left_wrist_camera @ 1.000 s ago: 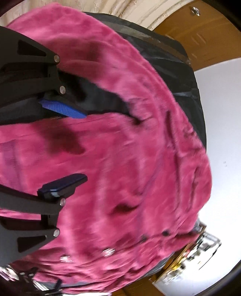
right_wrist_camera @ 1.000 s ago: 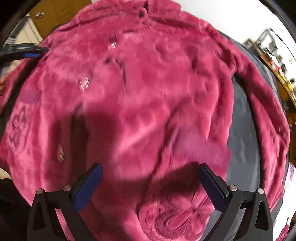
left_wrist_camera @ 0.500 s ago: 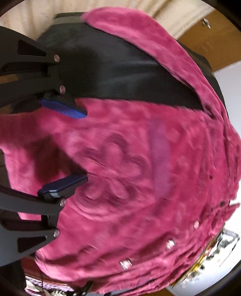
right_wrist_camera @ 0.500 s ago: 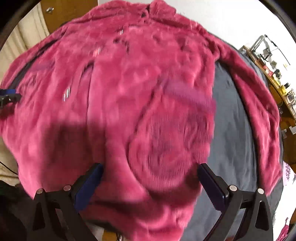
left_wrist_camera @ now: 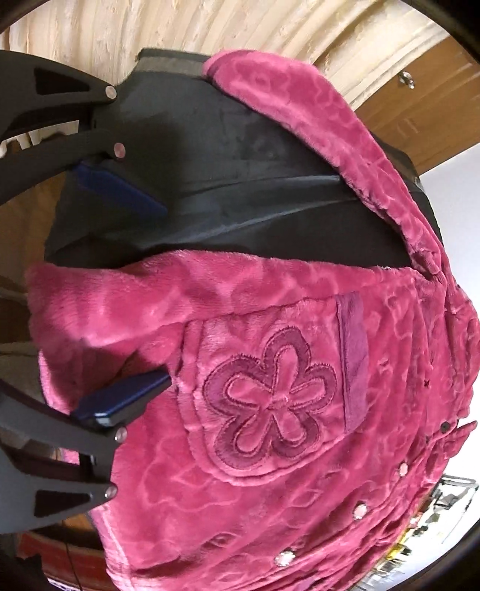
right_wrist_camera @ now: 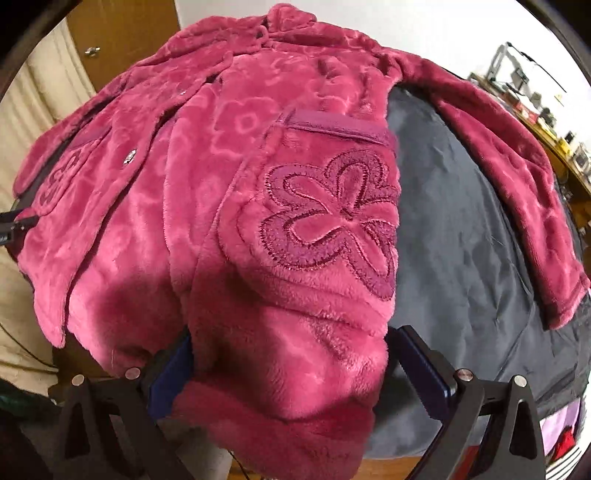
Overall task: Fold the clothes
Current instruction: 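Open both grippers and smooth the jacket flat, buttons facing up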
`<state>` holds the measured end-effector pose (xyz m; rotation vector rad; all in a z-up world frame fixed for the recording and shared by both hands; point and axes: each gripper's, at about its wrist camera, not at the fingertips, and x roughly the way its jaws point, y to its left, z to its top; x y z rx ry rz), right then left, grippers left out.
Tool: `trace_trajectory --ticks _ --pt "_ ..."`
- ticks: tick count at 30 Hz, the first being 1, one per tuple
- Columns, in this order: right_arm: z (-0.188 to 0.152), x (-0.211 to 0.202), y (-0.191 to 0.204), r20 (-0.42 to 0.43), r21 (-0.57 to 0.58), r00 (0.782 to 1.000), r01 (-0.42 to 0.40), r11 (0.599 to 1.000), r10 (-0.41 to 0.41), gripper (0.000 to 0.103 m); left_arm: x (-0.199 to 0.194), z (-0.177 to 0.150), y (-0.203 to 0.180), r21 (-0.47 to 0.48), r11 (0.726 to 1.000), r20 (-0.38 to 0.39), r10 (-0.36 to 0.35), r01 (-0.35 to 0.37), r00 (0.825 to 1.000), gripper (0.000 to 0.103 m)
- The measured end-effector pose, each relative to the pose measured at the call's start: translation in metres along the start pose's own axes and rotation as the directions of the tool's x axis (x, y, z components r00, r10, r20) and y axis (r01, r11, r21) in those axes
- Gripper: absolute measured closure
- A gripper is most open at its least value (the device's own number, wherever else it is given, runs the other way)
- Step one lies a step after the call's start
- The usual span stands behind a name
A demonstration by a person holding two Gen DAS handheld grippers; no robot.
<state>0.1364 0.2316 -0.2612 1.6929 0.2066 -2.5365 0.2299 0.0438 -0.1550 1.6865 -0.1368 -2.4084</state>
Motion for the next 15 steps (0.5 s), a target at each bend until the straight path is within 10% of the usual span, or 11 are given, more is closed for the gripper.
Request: trace_trajectory --ticks 5,15 --pt "-0.008 -0.04 0.018 0.149 -0.114 0.977 0.171 0.979 -0.154 0.0 -0.015 -0.017 -0.004 0.038 0.999 0.016 0.021 -0.021 1.0 0.015" --pt "-0.028 -0.021 -0.026 0.065 -0.06 0.978 0.202 0.978 -0.198 0.0 0.017 -0.023 0.039 -0.172 0.978 -0.054 -0.126 0.116 0.991 0.01"
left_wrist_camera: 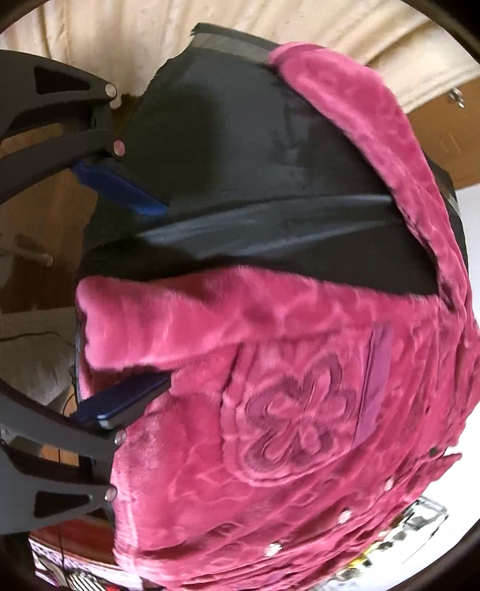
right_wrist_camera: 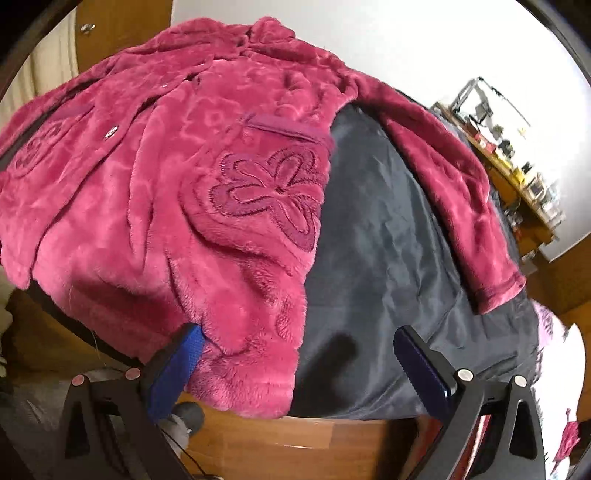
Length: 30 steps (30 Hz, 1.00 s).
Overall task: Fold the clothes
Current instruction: 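Open both grippers and smooth the jacket flat, buttons facing up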
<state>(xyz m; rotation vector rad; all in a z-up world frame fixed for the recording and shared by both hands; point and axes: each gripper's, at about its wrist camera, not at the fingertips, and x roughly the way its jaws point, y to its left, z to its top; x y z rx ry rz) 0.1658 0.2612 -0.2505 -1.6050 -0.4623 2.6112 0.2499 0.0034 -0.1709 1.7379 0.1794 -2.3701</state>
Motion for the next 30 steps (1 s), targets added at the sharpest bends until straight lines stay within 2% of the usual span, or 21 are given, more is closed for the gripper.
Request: trace_trajectory --ticks 3,6,9,12,14,16,19,25,30 --pt "0.0 -0.008 0.005 0.0 -0.014 1.0 0.016 1.0 -0.016 0.0 -0.002 -0.001 0.002 -0.009 1.0 0.001 0.017 -0.017 1.0 0.01" --pt "0.0 -0.028 0.012 0.036 -0.004 0.999 -0.027 1.0 0.027 0.0 -0.01 -0.002 -0.006 0.016 0.999 0.016 0.04 -0.04 0.999 0.01" --pt "0.002 -0.046 0.03 0.07 0.002 0.99 -0.122 0.993 0.121 0.0 -0.023 -0.004 -0.023 0.058 0.998 0.046 -0.02 0.017 0.999 0.01" --pt "0.002 -0.055 0.05 0.073 -0.002 0.983 -0.171 0.985 0.171 0.0 -0.038 -0.011 -0.056 0.177 0.981 0.083 -0.093 0.077 0.992 0.01" --pt "0.002 -0.057 0.058 0.069 0.032 0.975 -0.213 0.977 0.211 0.0 -0.043 -0.021 -0.083 0.295 0.951 0.103 -0.123 0.088 0.987 0.01" --pt "0.0 -0.061 0.064 0.065 0.046 0.974 -0.222 0.974 0.219 0.0 -0.046 -0.032 -0.111 0.42 0.903 0.114 -0.149 0.088 0.982 0.01" --pt "-0.002 -0.061 0.066 0.062 0.044 0.974 -0.222 0.974 0.219 0.0 -0.051 -0.053 -0.148 0.546 0.83 0.099 -0.197 0.112 0.975 0.01" --pt "-0.003 -0.048 0.053 0.031 0.122 0.971 -0.237 0.964 0.235 0.0 -0.047 -0.066 -0.203 0.685 0.725 0.131 -0.222 0.073 0.966 0.01" --pt "-0.014 -0.047 0.043 0.013 0.18 0.971 -0.239 0.954 0.241 0.0 -0.044 -0.065 -0.231 0.74 0.67 0.143 -0.249 0.064 0.958 0.011"
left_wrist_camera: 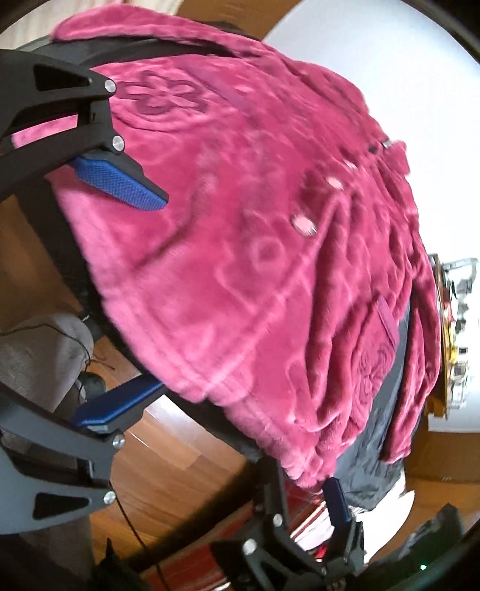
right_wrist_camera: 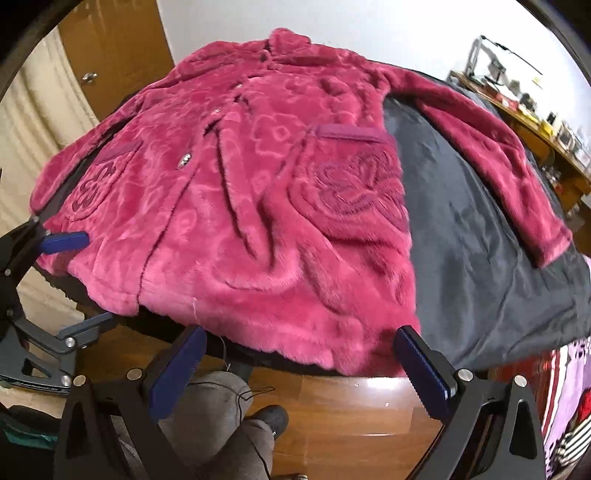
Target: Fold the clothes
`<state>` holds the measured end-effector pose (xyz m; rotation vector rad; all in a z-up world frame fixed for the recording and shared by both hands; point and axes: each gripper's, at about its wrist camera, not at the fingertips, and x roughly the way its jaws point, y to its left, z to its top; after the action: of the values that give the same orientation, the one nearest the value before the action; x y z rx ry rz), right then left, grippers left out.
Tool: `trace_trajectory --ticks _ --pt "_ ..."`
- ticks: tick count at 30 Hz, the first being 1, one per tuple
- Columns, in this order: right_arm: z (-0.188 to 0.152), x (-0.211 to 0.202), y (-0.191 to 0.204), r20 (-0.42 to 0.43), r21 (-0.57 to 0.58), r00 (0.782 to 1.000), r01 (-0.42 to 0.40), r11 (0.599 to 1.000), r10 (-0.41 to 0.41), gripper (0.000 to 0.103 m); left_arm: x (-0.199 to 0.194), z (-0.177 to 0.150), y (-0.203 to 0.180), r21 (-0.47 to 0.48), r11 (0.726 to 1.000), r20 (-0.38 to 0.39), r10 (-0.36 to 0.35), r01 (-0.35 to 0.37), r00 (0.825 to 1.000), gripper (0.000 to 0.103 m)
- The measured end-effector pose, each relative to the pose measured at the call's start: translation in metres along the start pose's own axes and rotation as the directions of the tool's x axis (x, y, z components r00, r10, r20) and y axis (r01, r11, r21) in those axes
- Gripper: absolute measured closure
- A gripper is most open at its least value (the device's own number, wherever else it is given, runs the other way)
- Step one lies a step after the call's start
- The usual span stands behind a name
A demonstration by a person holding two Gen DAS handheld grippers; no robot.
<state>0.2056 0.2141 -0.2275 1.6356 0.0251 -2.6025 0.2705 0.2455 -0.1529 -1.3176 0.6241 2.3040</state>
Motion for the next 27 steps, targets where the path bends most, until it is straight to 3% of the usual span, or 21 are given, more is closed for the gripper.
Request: trace_trajectory --ticks 2,4,5,9,13,20,27 --pt "-0.001 -0.002 -0.001 0.001 0.003 1.0 0.002 1.0 -0.002 0.0 0.002 0.003 0.001 0.003 1.0 -0.006 -0.008 0.009 1.0 0.013" --pt "-0.002 -0.006 -0.003 0.006 0.006 1.0 0.004 1.0 -0.004 0.0 0.005 0.004 0.011 -0.034 0.998 -0.024 -0.055 0.054 0.998 0.035" --pt "-0.002 -0.008 -0.004 0.007 0.007 1.0 0.008 1.0 -0.008 0.0 0.008 0.005 0.019 -0.072 0.993 -0.039 -0.097 0.094 0.995 0.053" --pt "-0.001 -0.01 -0.001 0.014 -0.005 1.0 -0.007 1.0 0.008 0.0 0.005 0.005 0.057 -0.25 0.942 -0.025 -0.238 0.225 0.971 0.075" --pt "-0.001 -0.014 0.016 0.041 -0.073 0.998 -0.053 0.996 0.056 0.0 -0.004 0.004 0.076 -0.298 0.908 0.007 -0.308 0.296 0.951 0.075" --pt "0.011 -0.004 0.058 0.061 -0.25 0.993 -0.081 0.965 0.099 0.0 0.0 -0.004 0.096 -0.385 0.88 0.003 -0.3 0.278 0.954 0.075" --pt "0.038 0.015 0.07 0.072 -0.234 0.993 -0.071 0.97 0.09 0.0 -0.015 0.004 0.104 -0.384 0.878 0.037 -0.294 0.285 0.955 0.075"
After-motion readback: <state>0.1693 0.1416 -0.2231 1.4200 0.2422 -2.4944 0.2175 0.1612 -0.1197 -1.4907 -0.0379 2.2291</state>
